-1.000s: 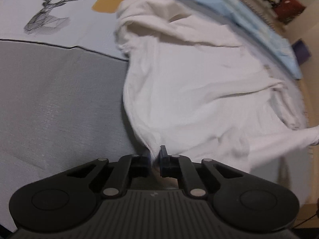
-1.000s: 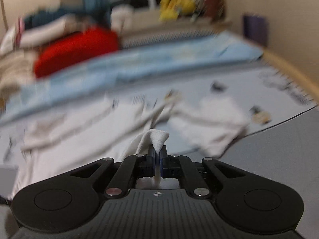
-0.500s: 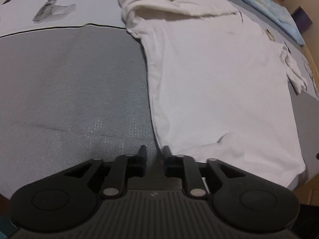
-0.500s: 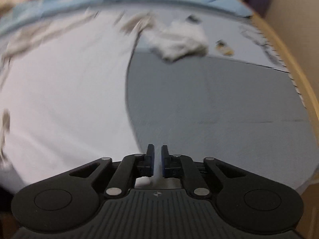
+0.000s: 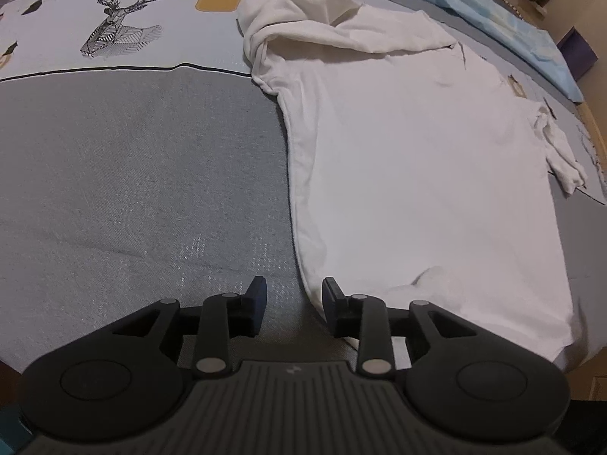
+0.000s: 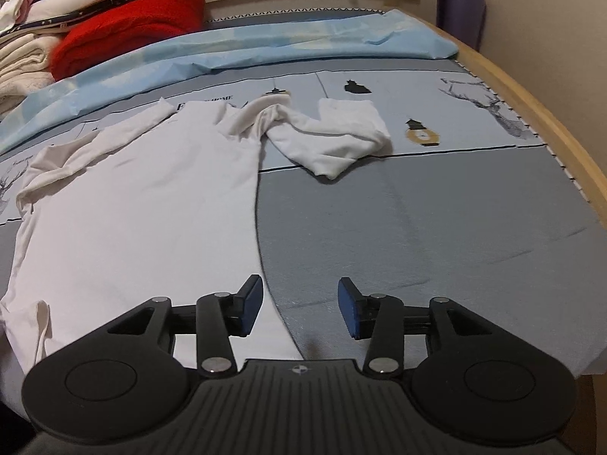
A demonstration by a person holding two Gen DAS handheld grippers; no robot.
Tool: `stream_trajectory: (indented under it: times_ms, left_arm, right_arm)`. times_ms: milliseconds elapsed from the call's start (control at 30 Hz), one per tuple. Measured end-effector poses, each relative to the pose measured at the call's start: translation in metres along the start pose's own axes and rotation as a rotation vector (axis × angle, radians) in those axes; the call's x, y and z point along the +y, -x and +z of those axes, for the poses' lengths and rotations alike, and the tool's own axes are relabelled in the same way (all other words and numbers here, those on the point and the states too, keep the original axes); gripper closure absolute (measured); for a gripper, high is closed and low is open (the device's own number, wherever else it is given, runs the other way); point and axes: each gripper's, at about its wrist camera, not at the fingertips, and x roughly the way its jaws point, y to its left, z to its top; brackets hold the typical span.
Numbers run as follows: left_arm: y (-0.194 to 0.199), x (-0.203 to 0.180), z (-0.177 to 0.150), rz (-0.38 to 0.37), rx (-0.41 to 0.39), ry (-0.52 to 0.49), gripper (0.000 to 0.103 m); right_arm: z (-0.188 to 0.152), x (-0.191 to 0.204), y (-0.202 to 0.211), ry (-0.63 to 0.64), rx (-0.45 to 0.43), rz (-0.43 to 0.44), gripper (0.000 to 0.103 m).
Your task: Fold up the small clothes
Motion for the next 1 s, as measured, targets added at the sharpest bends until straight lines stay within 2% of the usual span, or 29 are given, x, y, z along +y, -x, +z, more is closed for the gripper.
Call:
stream_trajectory:
  times_ms: [100,200,267,333,433,467,533,600,633,700,767,800,867,900,933,1000]
  left_arm:
    - [0.001,0.001,-0.003,-0.014,-0.003,0.000,0.055]
    - [-0.002,0.003,-0.003,-0.061,0.015,0.029,0.053]
    - [-0.004,0.000,-0.001,-0.100,0.017,0.056,0.051]
    - [-0.006,-0.008,0.003,-0.110,0.002,0.069,0.051]
    - [-0.017,-0.026,0.009,-0.079,-0.014,0.062,0.051]
    - [-0.023,-0.032,0.011,-0.057,-0.013,0.049,0.051]
    - [-0.036,-0.043,0.011,0.021,0.011,-0.002,0.044]
    - [-0.051,-0.052,0.004,0.113,0.078,-0.102,0.040]
    - [-0.057,-0.055,-0.002,0.140,0.125,-0.169,0.040]
    - [-0.054,-0.056,-0.014,0.152,0.158,-0.294,0.041]
    - [-0.048,-0.047,-0.025,0.218,0.169,-0.398,0.039]
    - [-0.044,-0.038,-0.027,0.236,0.171,-0.387,0.042]
    - [-0.038,-0.017,-0.030,0.286,0.177,-0.334,0.054]
    - [-0.033,-0.010,-0.031,0.278,0.165,-0.314,0.054]
    - [-0.026,-0.004,-0.030,0.240,0.147,-0.284,0.054]
    - [-0.013,0.004,-0.025,0.113,0.103,-0.189,0.054]
  right_arm:
    - [-0.003,0.007,-0.019,-0.020,0.047,0.041,0.055]
    - [-0.004,0.021,-0.036,0.029,0.101,0.048,0.055]
    - [-0.006,0.029,-0.045,0.076,0.121,0.027,0.052]
    - [-0.010,0.033,-0.058,0.103,0.181,-0.001,0.050]
    - [-0.019,0.037,-0.077,0.157,0.275,-0.078,0.051]
    - [-0.023,0.038,-0.081,0.177,0.294,-0.090,0.052]
    - [-0.026,0.041,-0.084,0.210,0.299,-0.093,0.055]
    - [-0.029,0.046,-0.083,0.248,0.289,-0.065,0.073]
    - [-0.031,0.049,-0.083,0.269,0.288,-0.048,0.100]
    - [-0.029,0.051,-0.080,0.300,0.261,-0.058,0.099]
    - [-0.020,0.040,-0.075,0.228,0.209,-0.075,0.100]
    - [-0.015,0.033,-0.072,0.175,0.191,-0.071,0.100]
    - [-0.013,0.025,-0.072,0.138,0.189,-0.082,0.099]
    - [-0.014,0.024,-0.074,0.142,0.206,-0.083,0.099]
    - [-0.017,0.026,-0.076,0.154,0.230,-0.084,0.098]
    - [-0.023,0.029,-0.076,0.175,0.244,-0.091,0.098]
